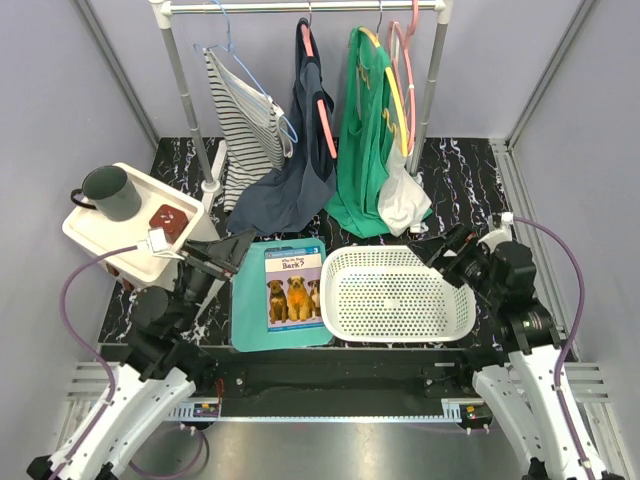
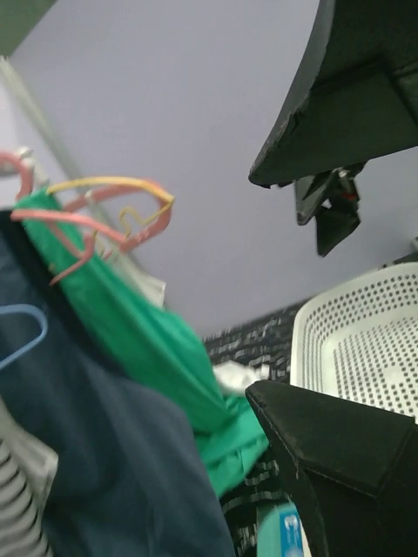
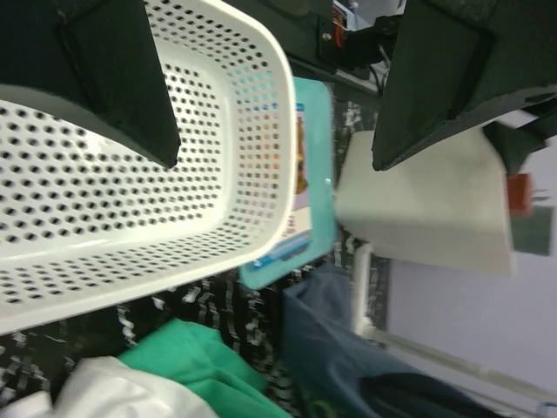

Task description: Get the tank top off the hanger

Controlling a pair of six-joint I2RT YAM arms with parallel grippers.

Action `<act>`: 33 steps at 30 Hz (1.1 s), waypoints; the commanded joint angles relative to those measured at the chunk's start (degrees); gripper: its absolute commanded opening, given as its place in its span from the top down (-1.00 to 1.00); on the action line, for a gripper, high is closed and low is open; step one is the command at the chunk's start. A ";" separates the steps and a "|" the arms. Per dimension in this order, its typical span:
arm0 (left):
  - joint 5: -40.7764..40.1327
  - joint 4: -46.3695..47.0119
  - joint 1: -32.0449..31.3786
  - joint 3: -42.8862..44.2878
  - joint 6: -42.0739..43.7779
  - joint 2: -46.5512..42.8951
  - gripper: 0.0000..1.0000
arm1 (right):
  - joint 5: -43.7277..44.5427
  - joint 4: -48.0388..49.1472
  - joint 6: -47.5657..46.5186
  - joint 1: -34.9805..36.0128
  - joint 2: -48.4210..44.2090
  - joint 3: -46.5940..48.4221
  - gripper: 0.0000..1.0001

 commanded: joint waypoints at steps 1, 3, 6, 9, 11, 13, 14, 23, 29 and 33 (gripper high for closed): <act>-9.86 -18.28 0.00 7.65 2.84 2.97 -0.98 | 6.20 -11.79 -8.23 -0.27 5.41 5.24 -0.99; -6.28 -18.37 0.00 8.01 5.64 2.97 -0.98 | 6.02 -13.19 -11.40 -0.27 7.17 7.00 -0.99; 3.48 -19.34 0.00 8.62 13.12 0.87 -0.98 | 5.32 -13.29 -14.48 -0.27 8.75 8.76 -0.99; 7.18 -19.16 0.00 7.05 13.13 -3.08 -0.98 | 4.09 -12.41 -17.90 -0.27 9.90 10.69 -0.99; 8.06 -18.90 0.00 6.08 13.30 -6.25 -0.98 | 3.48 -12.50 -20.44 -0.27 11.56 12.79 -0.99; 9.73 -19.07 0.00 6.34 14.18 -7.92 -0.98 | 2.43 -12.41 -21.95 -0.27 13.06 14.82 -1.00; 10.44 -19.34 0.09 6.77 14.79 -8.01 -0.98 | 2.07 -12.41 -22.56 -0.27 14.80 17.09 -0.99; 24.49 -24.61 0.00 11.61 15.68 -0.11 -0.98 | 8.03 -12.93 -27.04 -0.27 28.96 42.66 -0.91; 27.58 -26.89 0.00 12.40 18.92 0.60 -0.98 | 14.19 -12.67 -28.89 -0.27 37.75 59.89 -0.58; 28.55 -28.30 0.00 14.42 19.98 0.34 -0.98 | 10.88 -12.06 -28.64 -0.18 45.74 69.21 -0.57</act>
